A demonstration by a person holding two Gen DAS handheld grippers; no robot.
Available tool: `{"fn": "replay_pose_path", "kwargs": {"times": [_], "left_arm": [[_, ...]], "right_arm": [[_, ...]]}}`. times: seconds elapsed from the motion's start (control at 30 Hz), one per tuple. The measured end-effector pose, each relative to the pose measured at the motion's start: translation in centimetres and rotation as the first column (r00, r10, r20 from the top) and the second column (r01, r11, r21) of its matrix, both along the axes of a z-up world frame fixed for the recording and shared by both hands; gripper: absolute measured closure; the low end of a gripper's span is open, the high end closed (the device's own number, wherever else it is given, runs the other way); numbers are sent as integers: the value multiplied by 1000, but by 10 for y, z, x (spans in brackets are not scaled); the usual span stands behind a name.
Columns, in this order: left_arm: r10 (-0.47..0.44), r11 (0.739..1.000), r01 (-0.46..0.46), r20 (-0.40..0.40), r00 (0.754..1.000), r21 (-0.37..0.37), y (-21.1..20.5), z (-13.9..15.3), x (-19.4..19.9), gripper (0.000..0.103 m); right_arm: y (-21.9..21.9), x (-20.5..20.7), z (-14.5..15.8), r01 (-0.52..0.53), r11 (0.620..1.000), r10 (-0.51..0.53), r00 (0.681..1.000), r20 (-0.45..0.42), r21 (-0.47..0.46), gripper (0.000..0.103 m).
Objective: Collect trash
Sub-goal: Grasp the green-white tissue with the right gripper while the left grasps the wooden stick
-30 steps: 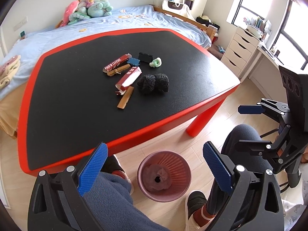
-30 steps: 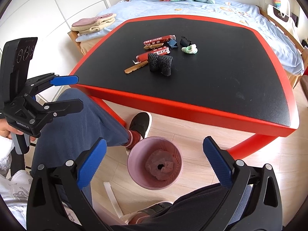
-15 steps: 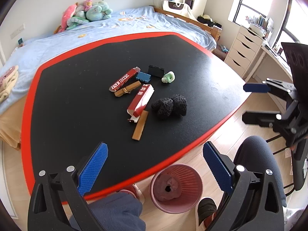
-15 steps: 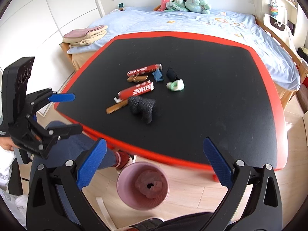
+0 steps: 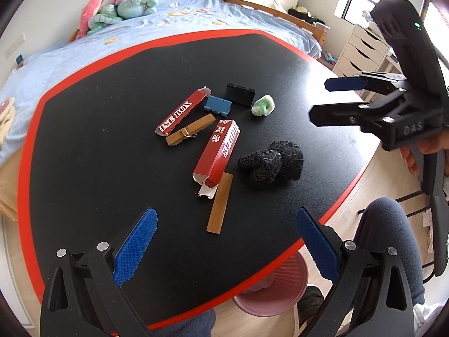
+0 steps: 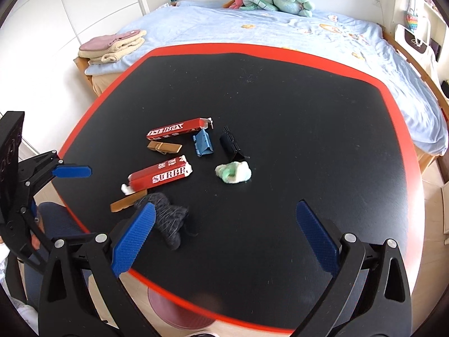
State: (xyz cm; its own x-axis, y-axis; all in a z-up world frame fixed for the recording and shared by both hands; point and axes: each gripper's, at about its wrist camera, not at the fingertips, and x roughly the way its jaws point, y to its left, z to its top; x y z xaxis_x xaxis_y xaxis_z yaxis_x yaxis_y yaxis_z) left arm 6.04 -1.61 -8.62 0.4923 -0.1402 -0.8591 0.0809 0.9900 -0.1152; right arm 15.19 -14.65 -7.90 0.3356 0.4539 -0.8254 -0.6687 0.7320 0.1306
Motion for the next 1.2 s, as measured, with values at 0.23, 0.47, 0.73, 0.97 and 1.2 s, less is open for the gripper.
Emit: {"fn": "replay_pose_path", "kwargs": {"times": [0.23, 0.47, 0.73, 0.97, 1.2], "left_arm": [[4, 1000, -4, -24, 1000, 7, 3, -16, 10, 8], [-9, 1000, 10, -38, 999, 23, 1, -27, 16, 31], [-2, 999, 4, -32, 999, 50, 7, -24, 14, 78], [7, 999, -5, -39, 999, 41, 11, -22, 13, 91], [20, 999, -20, -21, 1000, 26, 11, -16, 7, 91]], "right_arm": [[19, 28, -26, -37, 999, 37, 999, -16, -28, 4], [26, 39, -44, -54, 998, 53, 998, -30, -36, 26], [32, 39, -46, -71, 996, 72, 997, 10, -47, 57], [38, 32, -44, -84, 994, 86, 996, 21, -70, 69], [29, 21, -32, -66, 996, 68, 997, 31, -56, 69]]}}
